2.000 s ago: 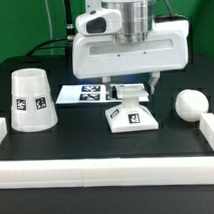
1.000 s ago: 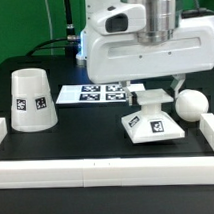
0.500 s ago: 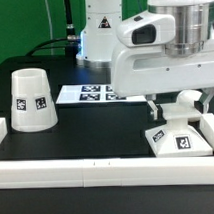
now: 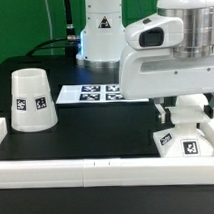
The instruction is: Assemble lamp
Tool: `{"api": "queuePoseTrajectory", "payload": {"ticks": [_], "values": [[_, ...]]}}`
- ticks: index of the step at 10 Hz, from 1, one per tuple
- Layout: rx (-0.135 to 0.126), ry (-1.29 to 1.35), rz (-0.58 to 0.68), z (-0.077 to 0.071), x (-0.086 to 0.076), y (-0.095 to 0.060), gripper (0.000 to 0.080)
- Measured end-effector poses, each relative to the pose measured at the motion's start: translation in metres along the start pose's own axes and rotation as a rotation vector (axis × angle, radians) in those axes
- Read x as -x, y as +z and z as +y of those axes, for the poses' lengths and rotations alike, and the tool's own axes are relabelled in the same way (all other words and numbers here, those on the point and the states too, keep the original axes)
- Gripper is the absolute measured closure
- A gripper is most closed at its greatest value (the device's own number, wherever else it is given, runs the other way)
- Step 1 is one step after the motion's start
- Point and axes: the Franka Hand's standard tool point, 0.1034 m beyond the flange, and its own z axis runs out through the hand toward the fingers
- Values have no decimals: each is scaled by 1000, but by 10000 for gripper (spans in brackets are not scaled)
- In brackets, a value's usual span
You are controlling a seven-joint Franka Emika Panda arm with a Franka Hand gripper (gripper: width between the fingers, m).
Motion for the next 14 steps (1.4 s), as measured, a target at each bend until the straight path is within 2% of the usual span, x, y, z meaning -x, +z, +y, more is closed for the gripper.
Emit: {"api": "queuePoseTrajectory", "payload": {"ticks": [3, 7, 9, 12, 14], "values": [[2, 14, 15, 0, -12, 0, 265], [2, 12, 15, 0, -13, 0, 265], [2, 10, 15, 0, -13, 0, 122], [2, -15, 15, 1, -6, -7, 104], [3, -33, 3, 6, 7, -12, 101]]}}
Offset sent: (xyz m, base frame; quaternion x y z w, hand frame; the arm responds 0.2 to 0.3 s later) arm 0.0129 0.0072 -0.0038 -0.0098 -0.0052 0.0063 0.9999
